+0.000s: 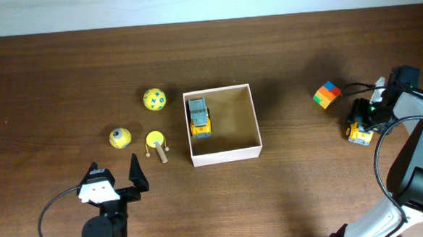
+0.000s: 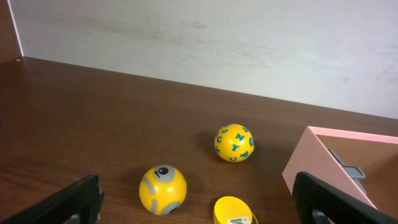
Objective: Pack container
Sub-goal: 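Lower the right gripper onto the lower grey-yellow truck and grasp it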
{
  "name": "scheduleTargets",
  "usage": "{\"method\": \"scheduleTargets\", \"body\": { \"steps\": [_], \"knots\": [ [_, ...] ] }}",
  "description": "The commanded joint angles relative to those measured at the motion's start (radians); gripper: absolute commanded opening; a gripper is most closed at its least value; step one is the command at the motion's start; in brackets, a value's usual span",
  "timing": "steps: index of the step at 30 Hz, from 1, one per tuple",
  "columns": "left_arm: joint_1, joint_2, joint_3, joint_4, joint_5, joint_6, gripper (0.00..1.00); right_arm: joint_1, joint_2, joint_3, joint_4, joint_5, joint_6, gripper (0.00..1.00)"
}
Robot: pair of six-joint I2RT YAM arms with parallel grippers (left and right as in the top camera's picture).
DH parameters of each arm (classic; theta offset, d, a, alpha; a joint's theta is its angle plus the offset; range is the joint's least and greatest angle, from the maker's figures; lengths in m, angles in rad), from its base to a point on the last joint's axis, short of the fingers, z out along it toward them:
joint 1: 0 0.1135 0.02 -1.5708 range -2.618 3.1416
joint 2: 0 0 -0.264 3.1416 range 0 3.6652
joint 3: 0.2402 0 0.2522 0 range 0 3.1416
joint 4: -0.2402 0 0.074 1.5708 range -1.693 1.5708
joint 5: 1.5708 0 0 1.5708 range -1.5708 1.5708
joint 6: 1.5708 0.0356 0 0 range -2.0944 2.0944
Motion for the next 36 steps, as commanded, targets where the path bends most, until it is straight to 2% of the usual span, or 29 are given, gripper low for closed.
{"method": "scheduleTargets", "body": {
  "steps": [1, 6, 20, 30, 36],
  "knots": [
    [0.006, -0.004, -0.003, -0.003, 0.011, 0.016, 0.99, 0.005, 0.004, -0.005, 0.014, -0.010, 0.015, 0.67],
    [0.006, -0.004, -0.003, -0.003, 0.011, 0.016, 0.99, 0.005, 0.004, -0.005, 0.014, -0.010, 0.015, 0.53],
    [0.006, -0.004, -0.003, -0.003, 0.011, 0.016, 0.99, 0.005, 0.000, 0.030, -0.021, -0.010, 0.008, 0.53],
    [0.006, -0.004, -0.003, -0.003, 0.011, 0.016, 0.99, 0.005, -0.006, 0.241, -0.226, -0.045, 0.000, 0.54],
    [0.006, -0.004, -0.003, -0.003, 0.011, 0.016, 0.99, 0.012, -0.006, 0.430, -0.383, -0.138, -0.053, 0.54]
  ]
}}
